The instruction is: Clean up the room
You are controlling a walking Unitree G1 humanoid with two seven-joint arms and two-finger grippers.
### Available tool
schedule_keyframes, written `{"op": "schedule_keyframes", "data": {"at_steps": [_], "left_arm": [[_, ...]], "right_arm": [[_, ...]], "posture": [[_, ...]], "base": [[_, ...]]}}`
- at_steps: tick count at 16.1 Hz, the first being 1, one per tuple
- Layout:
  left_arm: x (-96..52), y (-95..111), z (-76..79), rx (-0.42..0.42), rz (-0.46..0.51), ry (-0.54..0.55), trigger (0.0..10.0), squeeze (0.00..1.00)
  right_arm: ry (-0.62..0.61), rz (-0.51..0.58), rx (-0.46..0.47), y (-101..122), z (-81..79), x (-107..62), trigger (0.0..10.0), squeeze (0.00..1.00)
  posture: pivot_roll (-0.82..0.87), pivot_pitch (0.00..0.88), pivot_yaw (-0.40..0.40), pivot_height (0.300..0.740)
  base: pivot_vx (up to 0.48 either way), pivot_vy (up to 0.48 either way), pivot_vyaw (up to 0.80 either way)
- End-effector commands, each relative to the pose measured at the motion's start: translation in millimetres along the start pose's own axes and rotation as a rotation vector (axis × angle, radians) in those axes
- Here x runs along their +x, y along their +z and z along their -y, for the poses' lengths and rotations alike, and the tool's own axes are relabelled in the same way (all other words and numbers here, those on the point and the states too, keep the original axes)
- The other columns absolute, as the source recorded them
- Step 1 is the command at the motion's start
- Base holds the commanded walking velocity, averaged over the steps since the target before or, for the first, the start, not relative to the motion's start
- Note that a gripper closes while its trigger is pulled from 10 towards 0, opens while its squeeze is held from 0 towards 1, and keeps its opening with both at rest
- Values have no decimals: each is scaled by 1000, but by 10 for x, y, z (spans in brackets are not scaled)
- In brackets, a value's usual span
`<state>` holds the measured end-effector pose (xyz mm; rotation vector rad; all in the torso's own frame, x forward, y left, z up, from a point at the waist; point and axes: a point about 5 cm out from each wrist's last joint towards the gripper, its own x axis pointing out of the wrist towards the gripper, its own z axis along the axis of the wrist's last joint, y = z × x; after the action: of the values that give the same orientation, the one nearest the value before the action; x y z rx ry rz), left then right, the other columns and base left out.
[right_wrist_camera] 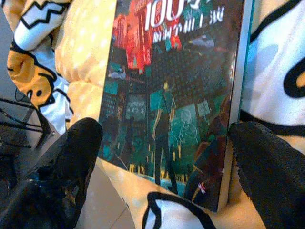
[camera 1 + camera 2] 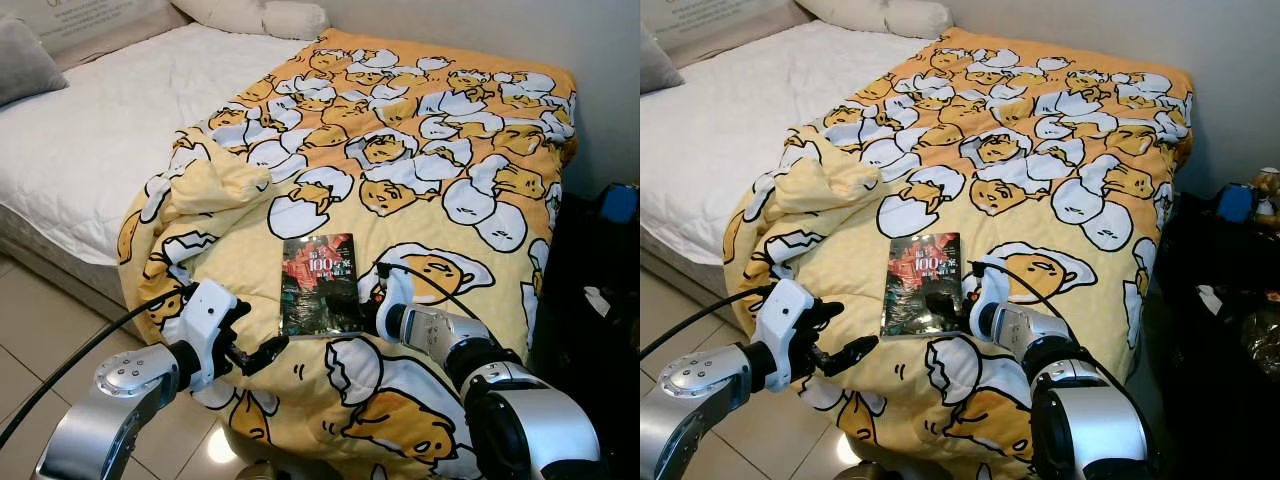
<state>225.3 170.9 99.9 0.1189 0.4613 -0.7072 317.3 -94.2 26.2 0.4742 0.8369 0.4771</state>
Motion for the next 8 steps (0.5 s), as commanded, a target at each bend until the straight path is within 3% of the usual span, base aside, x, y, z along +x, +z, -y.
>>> {"op": "schedule_keyframes", "data": {"at_steps": [1,8], "left_arm": [[-10,-3,30,0,-4,-4,10000,0],[-12,-31,63,-3,-15,15,10000,0]], "right_arm": [[4,-21,-21,9,-26,10,10000,0],[-140,-77,-57,-313,70,62,10000,0]], "posture": [[113,0,5,740],[124,5,2,740]], "base": [[0,0,0],[0,0,0]]}}
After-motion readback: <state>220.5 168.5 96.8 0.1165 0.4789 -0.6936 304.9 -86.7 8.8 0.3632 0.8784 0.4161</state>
